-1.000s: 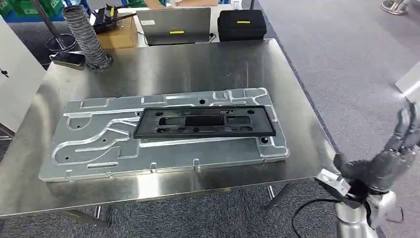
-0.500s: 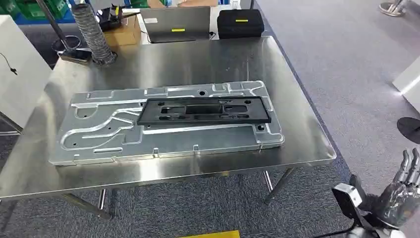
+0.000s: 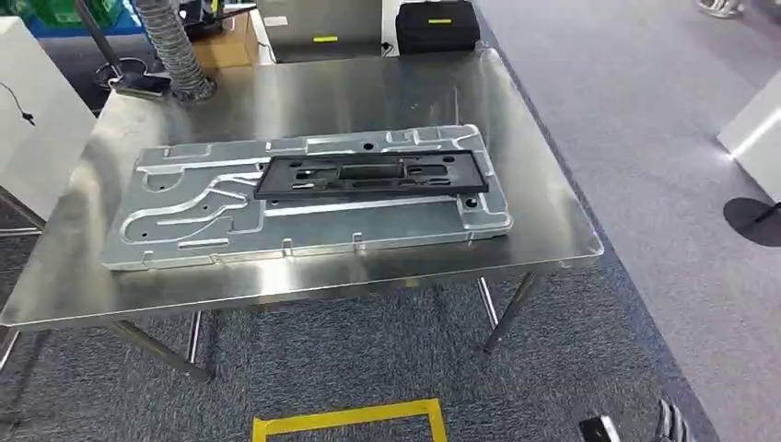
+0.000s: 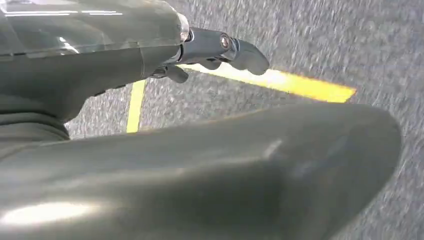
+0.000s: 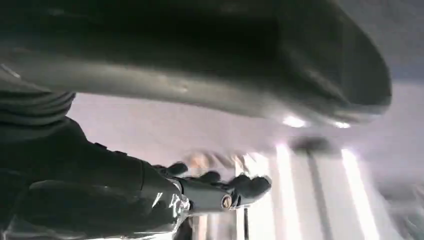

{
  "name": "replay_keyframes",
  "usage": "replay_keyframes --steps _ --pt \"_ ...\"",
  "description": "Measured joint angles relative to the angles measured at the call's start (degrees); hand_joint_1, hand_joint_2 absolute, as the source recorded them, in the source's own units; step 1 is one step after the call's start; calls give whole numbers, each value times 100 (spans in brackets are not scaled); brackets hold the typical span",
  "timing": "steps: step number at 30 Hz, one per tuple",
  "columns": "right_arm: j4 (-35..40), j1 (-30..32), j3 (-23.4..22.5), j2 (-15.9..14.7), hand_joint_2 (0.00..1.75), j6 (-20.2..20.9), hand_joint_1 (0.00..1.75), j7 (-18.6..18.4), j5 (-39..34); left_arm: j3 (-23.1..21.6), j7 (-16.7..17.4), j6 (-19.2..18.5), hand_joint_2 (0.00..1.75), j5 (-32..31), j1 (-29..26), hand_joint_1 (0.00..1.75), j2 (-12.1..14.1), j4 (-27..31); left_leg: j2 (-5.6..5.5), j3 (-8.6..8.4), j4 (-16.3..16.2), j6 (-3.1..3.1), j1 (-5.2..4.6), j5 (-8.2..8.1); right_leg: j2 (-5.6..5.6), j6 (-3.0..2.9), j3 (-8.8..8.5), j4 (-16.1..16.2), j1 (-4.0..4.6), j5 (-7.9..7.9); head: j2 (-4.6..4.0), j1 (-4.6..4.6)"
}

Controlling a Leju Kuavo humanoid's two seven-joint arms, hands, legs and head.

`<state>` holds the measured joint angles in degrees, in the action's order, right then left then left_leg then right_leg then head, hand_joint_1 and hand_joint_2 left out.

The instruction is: Take the parts from the cabinet and place them on the table.

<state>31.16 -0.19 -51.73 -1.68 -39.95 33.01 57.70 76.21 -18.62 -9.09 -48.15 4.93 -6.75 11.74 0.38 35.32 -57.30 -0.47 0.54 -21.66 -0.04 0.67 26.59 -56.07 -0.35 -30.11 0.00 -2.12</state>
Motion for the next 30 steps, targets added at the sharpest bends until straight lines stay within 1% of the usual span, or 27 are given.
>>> replay_keyframes --steps 1,2,3,5,6,7,8,9,10,11,12,13,15,16,17,18,19,20,21,22,23,24,25,26,27,28,30 --pt "-159 2 -38 2 0 0 0 -93 68 0 2 2 0 2 -31 0 0 0 0 25 -9 -46 -9 17 -5 -64 55 37 -44 82 0 0" --pt "-317 -22 -74 2 0 0 0 -231 175 -2 4 2 0 0 -35 0 0 0 -6 84 -117 -61 18 -196 -35 -114 124 38 -46 144 0 0" --pt "-443 -36 -99 2 0 11 0 -388 276 -2 9 0 0 -15 -47 0 -9 0 -8 163 -363 -63 14 -556 -24 -167 201 37 -39 207 0 -2" --pt "-778 -37 -140 2 0 110 0 -913 514 -7 31 0 0 -57 -48 0 -17 0 -9 346 -1231 -84 16 -1286 -29 -196 372 31 -1 347 0 -2" --pt "-922 -38 -156 9 0 199 0 -1133 597 -13 44 0 0 -64 -48 0 -17 0 -9 388 -1615 -92 16 -1432 -36 -202 472 20 18 416 0 -2" --pt "-1046 -33 -171 24 0 254 0 -1295 661 -17 59 -2 0 -77 -50 0 -17 0 -9 354 -1809 -87 16 -1378 -37 -202 567 5 36 481 0 -2" --pt "-1138 -30 -182 37 0 295 0 -1380 700 -24 68 -2 0 -83 -56 0 -17 0 -9 220 -1784 -72 15 -1196 -41 -202 667 -14 47 538 0 -2" --pt "-1217 -32 -186 46 0 335 0 -1456 730 -33 79 0 0 -96 -57 0 -17 0 -9 -2 -1564 -48 11 -965 -40 -198 765 -41 60 595 0 -2" --pt "-1305 -36 -195 67 0 448 0 -1570 746 -41 85 -2 0 -105 -51 0 -17 0 -11 -355 -1123 -7 6 -766 -37 -193 869 -74 72 654 0 -2" --pt "-1374 -59 -208 101 0 613 0 -1693 750 -50 101 -7 0 -114 -36 0 -17 0 -13 -764 -587 38 -12 -772 -30 -182 939 -106 80 711 0 -2" --pt "-1453 -77 -241 158 0 869 0 -1872 728 -61 107 -18 0 -120 -18 0 -17 0 -10 -1179 13 77 -53 -973 -24 -152 980 -142 121 748 0 -2" --pt "-1502 -80 -273 166 0 1068 0 -1993 702 -76 111 -20 0 -125 -5 0 -17 0 -3 -1264 269 87 -43 -1068 -38 -125 987 -148 112 800 -2 -2" --pt "-1579 -93 -302 190 0 1261 0 -2114 706 -96 133 -26 0 -144 -12 0 -26 0 -9 -1200 229 144 -70 -990 -52 -73 978 -105 76 923 0 -2" --pt "-1621 -88 -315 221 0 1309 0 -2151 711 -101 140 -26 0 -158 -29 0 -31 0 1 -1164 266 191 -69 -915 -43 -30 985 -88 97 984 0 0" --pt "-1664 -90 -330 234 0 1322 0 -2160 713 -103 146 -28 0 -162 -29 0 -55 -9 59 -1114 287 235 -34 -820 -3 -1 1025 -148 51 863 0 -2" --pt "-1695 -86 -330 249 0 1325 0 -2162 713 -111 153 -33 0 -164 -21 0 -53 -9 51 -1015 288 289 -32 -748 1 30 1110 -360 48 471 0 0" --pt "-1717 -92 -333 256 0 1327 0 -2180 711 -118 151 -33 0 -164 -24 0 -52 -9 50 -924 287 297 -32 -670 -1 58 1191 -713 26 56 0 0" --pt "-1726 -105 -335 254 0 1336 0 -2186 711 -120 153 -35 0 -166 -33 0 -52 -9 51 -831 285 295 -33 -596 0 91 1271 -1134 9 -288 0 0" --pt "-1737 -116 -337 254 0 1390 0 -2210 724 -122 153 -48 0 -171 -37 0 -55 -9 55 -710 269 286 -33 -516 -1 121 1337 -1591 -5 -500 0 0" --pt "-1750 -118 -339 254 0 1463 0 -2250 754 -125 153 -61 0 -173 -37 0 -55 -9 59 -606 239 272 -26 -445 -1 141 1344 -1882 -24 -479 0 0" --pt "-1765 -123 -339 256 0 1548 0 -2278 770 -129 160 -79 0 -182 -36 0 -57 -9 60 -490 206 254 -18 -381 -1 162 1260 -1964 -48 -281 0 0" --pt "-1776 -127 -339 256 0 1646 0 -2313 756 -136 168 -107 0 -208 -37 0 -59 -11 59 -372 163 227 -6 -324 -3 181 1061 -1813 -69 -16 0 0" --pt "-1789 -140 -346 258 0 1792 0 -2374 691 -142 181 -142 0 -247 -35 0 -61 -11 58 -261 111 200 8 -282 -2 194 776 -1479 -89 186 0 0" --pt "-1796 -164 -371 265 0 1909 0 -2424 633 -151 184 -181 0 -273 -30 0 -61 -13 57 -162 46 167 15 -243 -1 208 387 -968 -112 219 0 -2" --pt "-1804 -201 -400 271 0 2055 0 -2508 564 -164 181 -221 0 -311 -27 0 -61 -13 54 -93 -16 131 -4 -216 2 201 -65 -387 -115 35 -2 0" --pt "-1809 -237 -441 271 0 2229 0 -2603 503 -192 162 -275 0 -334 -21 0 -68 -13 55 -49 -75 88 -7 -183 16 142 -270 38 -81 -155 -2 -2" --pt "-1833 -271 -516 289 0 2464 0 -2711 459 -241 142 -339 0 -365 2 0 -68 -15 60 6 -63 9 11 -64 22 55 -186 38 -52 -166 -2 -2"
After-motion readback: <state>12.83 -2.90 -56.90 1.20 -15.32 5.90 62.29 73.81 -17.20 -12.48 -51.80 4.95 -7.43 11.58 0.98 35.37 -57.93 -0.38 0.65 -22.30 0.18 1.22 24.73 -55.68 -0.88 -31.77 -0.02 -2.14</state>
